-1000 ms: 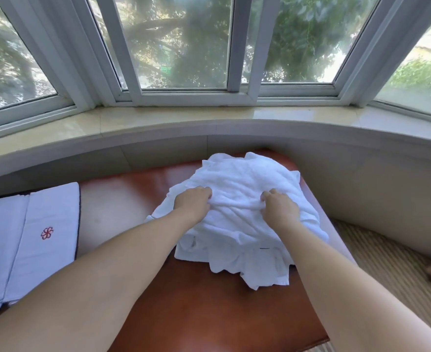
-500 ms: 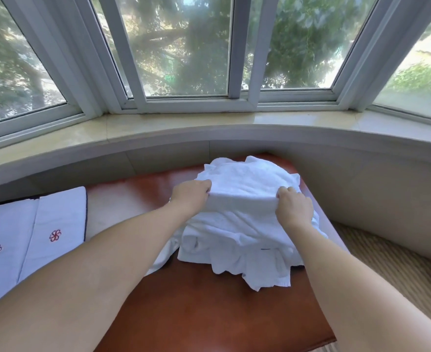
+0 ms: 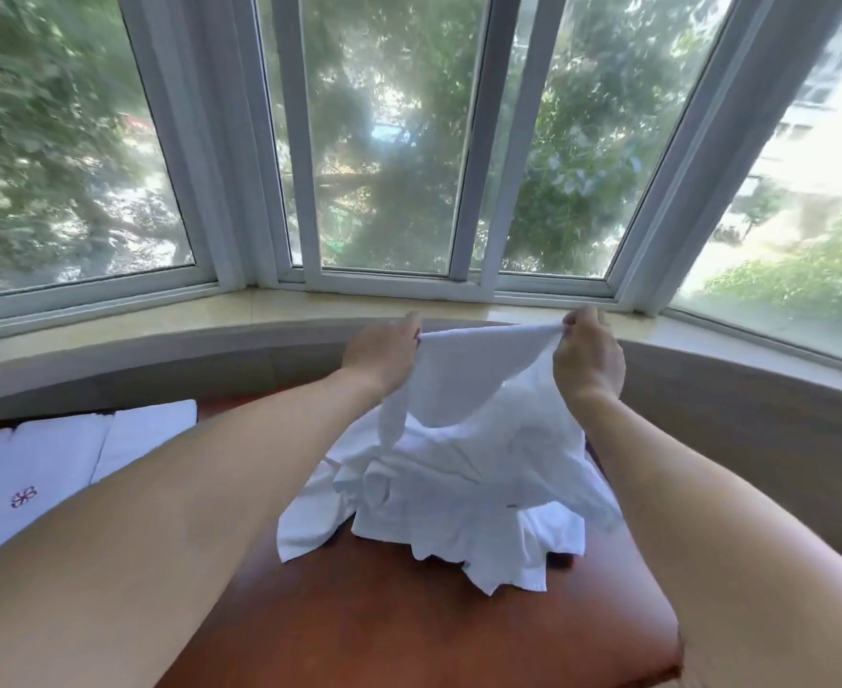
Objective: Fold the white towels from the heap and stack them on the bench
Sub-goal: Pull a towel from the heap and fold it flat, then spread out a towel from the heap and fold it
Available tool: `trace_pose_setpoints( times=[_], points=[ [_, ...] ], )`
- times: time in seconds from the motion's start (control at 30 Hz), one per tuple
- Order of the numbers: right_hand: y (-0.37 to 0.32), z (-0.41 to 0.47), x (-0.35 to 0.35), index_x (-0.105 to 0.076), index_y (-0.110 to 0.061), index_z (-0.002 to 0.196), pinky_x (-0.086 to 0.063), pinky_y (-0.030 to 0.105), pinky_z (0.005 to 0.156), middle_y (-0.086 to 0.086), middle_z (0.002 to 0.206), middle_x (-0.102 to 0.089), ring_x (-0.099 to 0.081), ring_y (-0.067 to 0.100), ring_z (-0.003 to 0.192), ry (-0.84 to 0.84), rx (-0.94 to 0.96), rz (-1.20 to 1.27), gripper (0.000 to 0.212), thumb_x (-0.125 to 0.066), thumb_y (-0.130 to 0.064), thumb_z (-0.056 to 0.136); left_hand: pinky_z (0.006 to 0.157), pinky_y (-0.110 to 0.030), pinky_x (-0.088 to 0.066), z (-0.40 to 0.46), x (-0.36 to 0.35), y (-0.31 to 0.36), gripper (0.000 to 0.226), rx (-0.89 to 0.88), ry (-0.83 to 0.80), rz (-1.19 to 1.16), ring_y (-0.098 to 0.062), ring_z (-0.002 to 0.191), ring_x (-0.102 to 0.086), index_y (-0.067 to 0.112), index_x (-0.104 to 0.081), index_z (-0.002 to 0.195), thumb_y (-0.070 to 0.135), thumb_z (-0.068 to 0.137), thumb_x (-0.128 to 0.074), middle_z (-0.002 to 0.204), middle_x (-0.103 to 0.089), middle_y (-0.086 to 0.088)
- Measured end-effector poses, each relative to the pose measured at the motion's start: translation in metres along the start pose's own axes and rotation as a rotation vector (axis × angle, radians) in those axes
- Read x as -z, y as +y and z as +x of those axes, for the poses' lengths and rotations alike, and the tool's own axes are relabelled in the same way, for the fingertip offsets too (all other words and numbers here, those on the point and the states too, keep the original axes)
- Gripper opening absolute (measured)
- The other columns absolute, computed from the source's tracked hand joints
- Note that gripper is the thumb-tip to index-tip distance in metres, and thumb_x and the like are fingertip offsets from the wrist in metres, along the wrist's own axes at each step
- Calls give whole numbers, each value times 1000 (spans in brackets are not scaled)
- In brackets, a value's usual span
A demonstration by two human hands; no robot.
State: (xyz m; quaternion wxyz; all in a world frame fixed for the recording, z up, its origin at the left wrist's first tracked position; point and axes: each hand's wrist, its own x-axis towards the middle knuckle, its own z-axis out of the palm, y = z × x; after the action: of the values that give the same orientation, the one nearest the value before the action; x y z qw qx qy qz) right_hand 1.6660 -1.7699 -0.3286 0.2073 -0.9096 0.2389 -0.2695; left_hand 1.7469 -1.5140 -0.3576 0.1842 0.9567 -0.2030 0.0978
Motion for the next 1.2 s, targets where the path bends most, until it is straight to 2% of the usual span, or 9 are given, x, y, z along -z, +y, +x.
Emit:
trace_pose_setpoints(
  times=[0.17,0.3,0.5,0.67,0.8,0.87,0.93,1.07,1.2],
  points=[
    [-58,-21,53,-58,-14,111,-44,41,72,13,118,-57,-61,39,93,118,133,141,15,-45,-14,103,58,-37,-32,-43,52,0,16,20,119,-50,-31,70,-50,19,-43,89,26,103,-43,76,-53,-4],
    [-105,-55,82,-60,-14,114,-52,47,82,13,120,-60,-62,38,97,101,256,206,16,-48,-17,103,64,-39,-39,-90,86,-20,15,92,163,-42,-34,77,-56,16,-45,91,23,103,-41,84,-59,-9],
    [-147,-120,87,-63,-19,113,-48,38,79,8,119,-64,-63,36,100,-40,368,202,16,-52,-20,101,62,-37,-33,-169,126,-67,16,222,241,13,-37,85,-59,17,-46,88,20,104,-43,95,-64,-16],
    [-172,-162,70,-65,-23,109,-40,31,72,3,114,-67,-64,30,98,-207,429,188,16,-53,-21,99,65,-36,-39,-231,147,-110,13,325,246,88,-32,87,-54,19,-50,94,22,102,-41,105,-54,-6],
    [-196,-190,49,-66,-29,104,-49,30,71,-3,100,-71,-67,26,86,-375,443,173,17,-54,-23,93,63,-34,-36,-270,159,-144,19,438,225,159,-33,88,-57,20,-55,100,26,105,-38,117,-52,-6],
    [-207,-201,34,-67,-29,96,-51,26,61,-6,93,-71,-66,18,71,-472,444,178,18,-53,-21,87,63,-34,-36,-286,161,-161,19,504,209,202,-34,89,-58,21,-58,99,25,104,-41,125,-52,-10],
    [-215,-210,16,-67,-27,88,-45,22,54,-8,88,-70,-64,10,67,-553,447,171,17,-54,-20,81,65,-35,-38,-298,159,-178,17,549,191,206,-33,91,-57,23,-59,99,24,102,-43,119,-56,-9],
    [-226,-213,-23,-69,-25,84,-49,28,68,-7,83,-67,-64,19,79,-674,464,134,18,-56,-16,77,59,-31,-34,-307,146,-204,15,618,167,192,-29,89,-57,25,-59,99,21,100,-45,100,-65,-2],
    [-231,-196,-55,-69,-17,78,-46,24,57,-2,74,-68,-66,21,74,-750,462,158,17,-54,-17,71,61,-31,-37,-300,126,-211,17,687,107,179,-29,85,-57,26,-57,103,22,99,-42,94,-62,0]
  ],
)
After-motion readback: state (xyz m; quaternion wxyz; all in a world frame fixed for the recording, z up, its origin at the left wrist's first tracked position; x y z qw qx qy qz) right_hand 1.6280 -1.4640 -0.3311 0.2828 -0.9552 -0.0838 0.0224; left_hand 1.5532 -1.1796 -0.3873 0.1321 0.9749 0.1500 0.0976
